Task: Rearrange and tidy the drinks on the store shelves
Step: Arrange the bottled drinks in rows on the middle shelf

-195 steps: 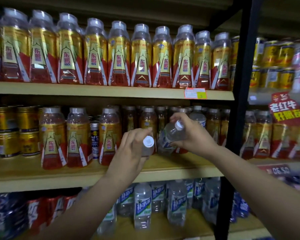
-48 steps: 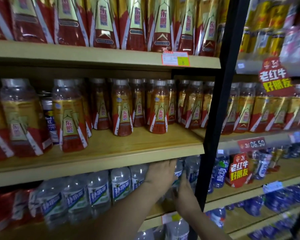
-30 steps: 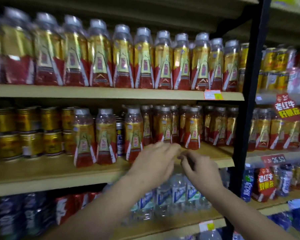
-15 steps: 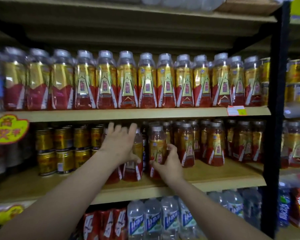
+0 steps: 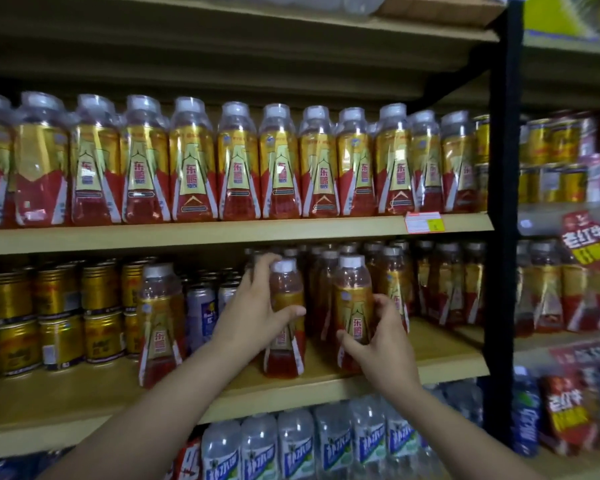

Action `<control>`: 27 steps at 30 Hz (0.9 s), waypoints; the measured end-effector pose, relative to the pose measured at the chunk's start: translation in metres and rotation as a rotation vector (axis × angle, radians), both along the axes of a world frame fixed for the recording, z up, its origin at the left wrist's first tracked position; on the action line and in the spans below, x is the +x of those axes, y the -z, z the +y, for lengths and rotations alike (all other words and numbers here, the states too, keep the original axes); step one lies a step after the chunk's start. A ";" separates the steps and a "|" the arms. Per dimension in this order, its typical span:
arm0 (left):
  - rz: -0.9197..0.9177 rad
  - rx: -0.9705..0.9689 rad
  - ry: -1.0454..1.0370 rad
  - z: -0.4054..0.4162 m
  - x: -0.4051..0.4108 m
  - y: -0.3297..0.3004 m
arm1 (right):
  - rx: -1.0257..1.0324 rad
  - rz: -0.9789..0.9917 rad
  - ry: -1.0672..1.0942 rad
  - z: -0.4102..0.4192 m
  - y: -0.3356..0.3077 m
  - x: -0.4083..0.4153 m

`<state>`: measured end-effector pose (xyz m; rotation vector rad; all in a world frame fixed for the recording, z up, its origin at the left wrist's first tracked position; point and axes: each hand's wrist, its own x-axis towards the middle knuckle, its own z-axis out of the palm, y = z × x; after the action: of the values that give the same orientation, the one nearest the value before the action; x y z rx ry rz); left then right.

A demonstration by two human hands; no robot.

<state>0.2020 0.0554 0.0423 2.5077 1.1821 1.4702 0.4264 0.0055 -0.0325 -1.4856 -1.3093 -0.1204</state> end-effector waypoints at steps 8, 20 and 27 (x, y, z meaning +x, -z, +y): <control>0.245 0.145 -0.402 0.029 0.059 0.020 | -0.241 -0.208 0.152 0.023 0.000 0.057; 0.341 0.343 -0.458 0.063 0.058 0.059 | -0.272 -0.247 0.236 0.059 0.008 0.062; 0.434 0.327 -0.533 0.080 0.054 0.070 | -0.297 -0.295 0.312 0.063 0.005 0.060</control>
<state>0.2564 0.1353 -0.0275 2.9973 1.9475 1.3155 0.4866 0.0684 -0.0375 -1.9803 -1.3588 -0.3724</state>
